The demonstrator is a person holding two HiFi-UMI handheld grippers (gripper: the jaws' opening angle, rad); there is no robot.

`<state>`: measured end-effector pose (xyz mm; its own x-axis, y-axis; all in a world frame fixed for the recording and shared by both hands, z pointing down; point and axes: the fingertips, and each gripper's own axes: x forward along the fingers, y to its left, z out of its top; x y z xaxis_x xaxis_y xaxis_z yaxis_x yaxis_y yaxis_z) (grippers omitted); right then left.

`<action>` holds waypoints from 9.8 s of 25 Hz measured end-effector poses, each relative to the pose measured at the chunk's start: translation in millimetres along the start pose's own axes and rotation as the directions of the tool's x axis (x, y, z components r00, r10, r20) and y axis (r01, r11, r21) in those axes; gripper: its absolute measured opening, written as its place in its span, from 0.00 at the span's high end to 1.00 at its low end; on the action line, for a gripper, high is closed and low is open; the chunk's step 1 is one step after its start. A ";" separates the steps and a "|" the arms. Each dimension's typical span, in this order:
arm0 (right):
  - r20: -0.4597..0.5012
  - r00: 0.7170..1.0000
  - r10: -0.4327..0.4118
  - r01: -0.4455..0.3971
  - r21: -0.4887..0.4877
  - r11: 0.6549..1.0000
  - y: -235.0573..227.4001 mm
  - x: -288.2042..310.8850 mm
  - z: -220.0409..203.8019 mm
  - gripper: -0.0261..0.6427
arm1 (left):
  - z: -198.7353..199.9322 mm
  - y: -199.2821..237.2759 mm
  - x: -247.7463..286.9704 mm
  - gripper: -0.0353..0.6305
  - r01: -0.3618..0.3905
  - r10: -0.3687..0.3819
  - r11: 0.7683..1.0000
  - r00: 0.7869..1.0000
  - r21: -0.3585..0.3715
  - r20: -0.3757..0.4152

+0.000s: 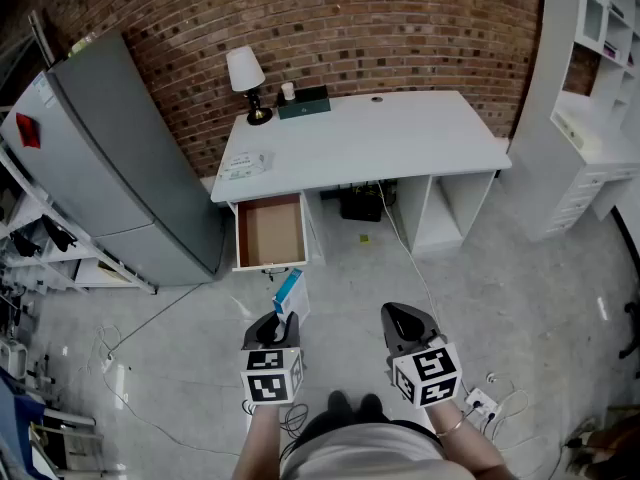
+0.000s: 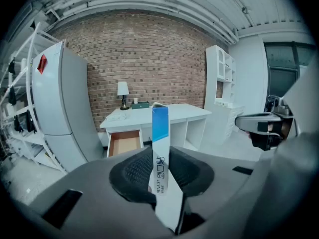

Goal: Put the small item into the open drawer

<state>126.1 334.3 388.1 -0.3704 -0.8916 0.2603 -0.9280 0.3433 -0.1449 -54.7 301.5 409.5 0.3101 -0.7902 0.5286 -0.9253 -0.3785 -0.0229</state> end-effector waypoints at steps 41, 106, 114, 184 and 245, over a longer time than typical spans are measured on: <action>0.007 0.999 0.048 -0.048 0.051 0.998 -31.3 130.2 34.7 0.95 | 65.4 105.6 88.8 0.78 -0.128 0.133 0.990 0.989 -0.066 0.071; -0.204 0.977 0.066 -0.045 0.107 0.993 -111.7 553.9 47.9 0.95 | -6.6 307.2 541.1 0.78 -0.140 0.074 0.981 0.910 -0.133 -0.408; -0.244 0.967 0.072 -0.046 0.111 0.993 -117.0 570.5 27.8 0.95 | -54.1 311.1 581.7 0.78 -0.148 0.071 0.983 0.852 -0.109 -0.519; -0.216 0.972 0.087 -0.062 0.121 0.991 -89.9 566.7 39.9 0.95 | 8.5 327.5 565.8 0.66 -0.077 0.027 0.990 0.922 -0.114 -0.387; 0.026 0.999 -0.029 0.029 0.015 0.999 -52.4 394.5 121.7 0.95 | 199.1 264.0 251.7 0.90 0.051 -0.013 0.991 0.956 -0.122 0.294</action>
<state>33.4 -71.4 382.2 -0.3421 -0.9087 0.2393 -0.9376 0.3130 -0.1516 -177.5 -93.3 367.5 0.3726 -0.8920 0.2561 -0.9280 -0.3568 0.1073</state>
